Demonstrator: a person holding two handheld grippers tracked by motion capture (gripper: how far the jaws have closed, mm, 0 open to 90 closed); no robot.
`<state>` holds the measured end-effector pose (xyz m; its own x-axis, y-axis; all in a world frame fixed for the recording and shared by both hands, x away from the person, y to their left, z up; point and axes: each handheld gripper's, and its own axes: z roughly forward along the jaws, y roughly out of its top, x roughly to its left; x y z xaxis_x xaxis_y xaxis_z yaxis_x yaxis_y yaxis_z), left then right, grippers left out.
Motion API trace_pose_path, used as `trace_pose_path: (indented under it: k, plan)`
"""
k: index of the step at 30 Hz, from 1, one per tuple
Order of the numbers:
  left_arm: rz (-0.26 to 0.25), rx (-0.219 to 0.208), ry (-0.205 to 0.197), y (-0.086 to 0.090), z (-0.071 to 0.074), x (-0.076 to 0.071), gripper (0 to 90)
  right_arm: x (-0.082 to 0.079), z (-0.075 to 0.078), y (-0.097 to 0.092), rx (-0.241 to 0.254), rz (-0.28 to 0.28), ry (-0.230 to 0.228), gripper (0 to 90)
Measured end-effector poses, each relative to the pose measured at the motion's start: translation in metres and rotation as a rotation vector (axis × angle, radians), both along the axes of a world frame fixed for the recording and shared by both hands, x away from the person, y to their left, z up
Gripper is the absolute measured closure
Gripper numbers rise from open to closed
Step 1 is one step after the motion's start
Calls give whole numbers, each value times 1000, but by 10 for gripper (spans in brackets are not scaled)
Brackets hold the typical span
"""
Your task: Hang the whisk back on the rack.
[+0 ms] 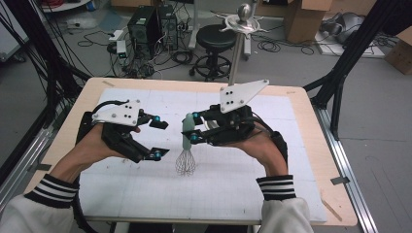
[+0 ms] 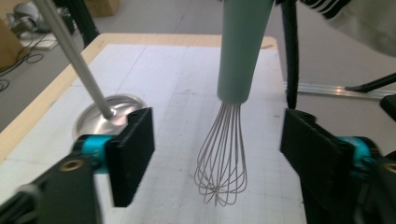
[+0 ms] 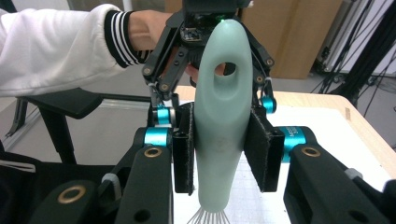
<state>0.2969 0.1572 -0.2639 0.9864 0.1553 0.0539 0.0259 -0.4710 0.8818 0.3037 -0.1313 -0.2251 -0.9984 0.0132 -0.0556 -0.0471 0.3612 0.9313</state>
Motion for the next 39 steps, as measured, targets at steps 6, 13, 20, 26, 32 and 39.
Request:
trace_pose_path:
  k: [6,13,20,26,32,39]
  plan:
    - [120,26,7,6,-5,2,16,1,2,-11,-8,-35,8,662]
    - [162,21,3,24,-12,2,16,3,5,-30,-13,-110,39,663]
    - [214,11,7,47,-21,2,16,8,8,-49,-24,-199,65,663]
    - [240,2,15,62,-30,1,17,13,10,-61,-34,-249,81,663]
    - [276,-23,23,76,-40,-1,17,19,13,-75,-51,-305,111,663]
    - [311,-44,38,90,-56,-1,17,28,15,-91,-55,-364,136,663]
